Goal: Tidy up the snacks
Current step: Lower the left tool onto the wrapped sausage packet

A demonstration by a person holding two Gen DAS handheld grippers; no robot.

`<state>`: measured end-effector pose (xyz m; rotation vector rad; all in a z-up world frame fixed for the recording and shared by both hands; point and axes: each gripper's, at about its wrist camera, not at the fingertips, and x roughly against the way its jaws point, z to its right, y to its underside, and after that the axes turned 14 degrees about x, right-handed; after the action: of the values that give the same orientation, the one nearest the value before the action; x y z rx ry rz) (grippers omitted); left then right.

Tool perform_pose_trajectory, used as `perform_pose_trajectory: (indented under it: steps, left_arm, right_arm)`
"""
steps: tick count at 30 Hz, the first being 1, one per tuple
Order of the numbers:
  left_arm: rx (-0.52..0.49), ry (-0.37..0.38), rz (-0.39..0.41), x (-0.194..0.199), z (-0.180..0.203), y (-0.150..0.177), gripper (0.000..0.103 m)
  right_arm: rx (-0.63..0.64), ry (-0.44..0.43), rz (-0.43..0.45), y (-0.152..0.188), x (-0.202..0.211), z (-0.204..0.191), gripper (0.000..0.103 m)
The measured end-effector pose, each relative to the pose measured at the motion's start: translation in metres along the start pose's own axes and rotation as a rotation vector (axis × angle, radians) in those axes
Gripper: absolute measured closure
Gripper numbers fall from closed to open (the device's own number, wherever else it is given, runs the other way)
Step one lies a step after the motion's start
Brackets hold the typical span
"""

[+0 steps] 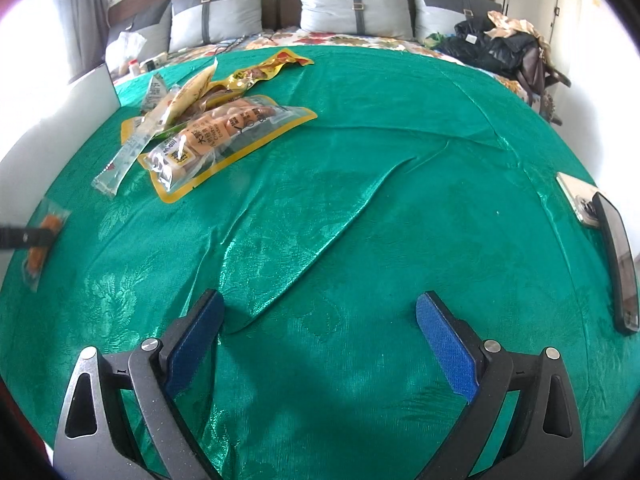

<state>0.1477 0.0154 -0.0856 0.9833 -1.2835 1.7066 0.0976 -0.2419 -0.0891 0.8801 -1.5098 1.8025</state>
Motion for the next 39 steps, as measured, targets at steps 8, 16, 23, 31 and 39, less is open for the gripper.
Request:
perform_pose_trajectory:
  steps: [8,16,23,31,39]
  left_arm:
    - [-0.069,-0.039,0.091,-0.013,-0.003,0.004,0.0]
    - [-0.069,-0.016,0.201,-0.012,-0.007,0.013,0.0]
    - [-0.065,-0.016,0.207,-0.011,-0.007,0.013,0.0]
    - [-0.065,-0.016,0.208,-0.01,-0.007,0.014,0.0]
    - [-0.064,-0.015,0.208,-0.01,-0.007,0.013,0.0]
  right_arm:
    - [0.0,0.0,0.0,0.0,0.0,0.0,0.004]
    - [0.0,-0.001,0.0,0.0,-0.001,0.0,0.004]
    - [0.0,0.0,0.0,-0.001,-0.001,0.0,0.004]
    - [0.0,0.0,-0.001,-0.001,-0.001,0.0,0.004]
    - [0.0,0.0,-0.001,-0.001,-0.001,0.0,0.004]
